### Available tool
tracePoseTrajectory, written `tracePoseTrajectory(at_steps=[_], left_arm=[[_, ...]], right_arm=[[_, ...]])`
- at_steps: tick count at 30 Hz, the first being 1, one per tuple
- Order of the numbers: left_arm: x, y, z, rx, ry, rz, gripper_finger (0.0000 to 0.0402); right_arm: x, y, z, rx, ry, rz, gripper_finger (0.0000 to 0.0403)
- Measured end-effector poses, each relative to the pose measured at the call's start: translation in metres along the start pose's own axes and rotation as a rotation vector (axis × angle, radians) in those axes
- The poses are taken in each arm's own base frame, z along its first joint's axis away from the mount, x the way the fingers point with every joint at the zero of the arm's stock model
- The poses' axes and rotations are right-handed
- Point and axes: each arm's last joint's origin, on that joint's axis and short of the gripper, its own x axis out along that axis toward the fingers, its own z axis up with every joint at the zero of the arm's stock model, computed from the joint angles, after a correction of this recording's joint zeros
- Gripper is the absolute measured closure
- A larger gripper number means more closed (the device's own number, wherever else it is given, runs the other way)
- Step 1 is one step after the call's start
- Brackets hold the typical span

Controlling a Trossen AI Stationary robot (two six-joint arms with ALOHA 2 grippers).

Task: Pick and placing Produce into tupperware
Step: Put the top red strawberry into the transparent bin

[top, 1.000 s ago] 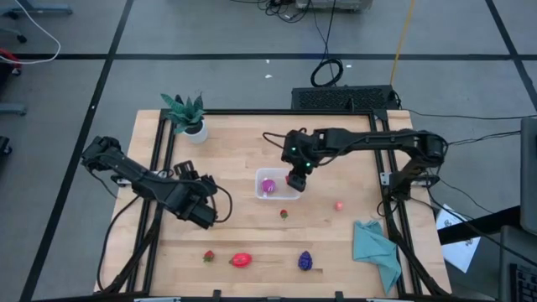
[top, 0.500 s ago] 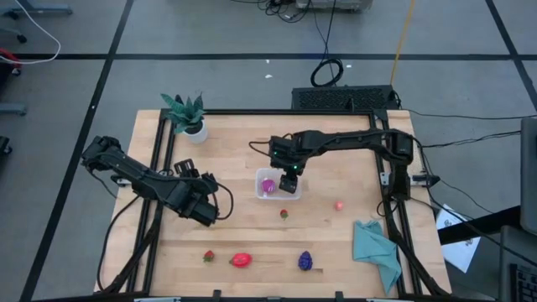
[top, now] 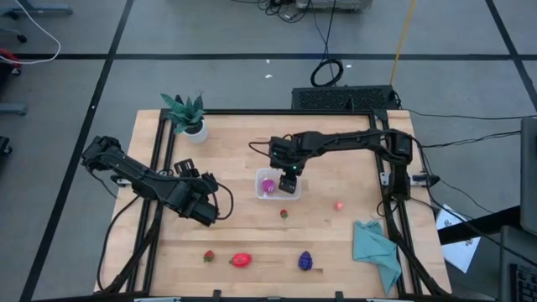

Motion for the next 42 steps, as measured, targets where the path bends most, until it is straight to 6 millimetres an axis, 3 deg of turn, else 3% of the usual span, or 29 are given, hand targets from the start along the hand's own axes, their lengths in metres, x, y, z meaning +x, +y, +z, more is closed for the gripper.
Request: tracePoseTrajectory(at_steps=[42], left_arm=[[0.0000,-0.0002,0.0000,-0.008,0.001,-0.001,0.0192]], right_arm=[[0.0059,-0.0015,-0.0050,-0.012,0.018,0.029,0.0259]])
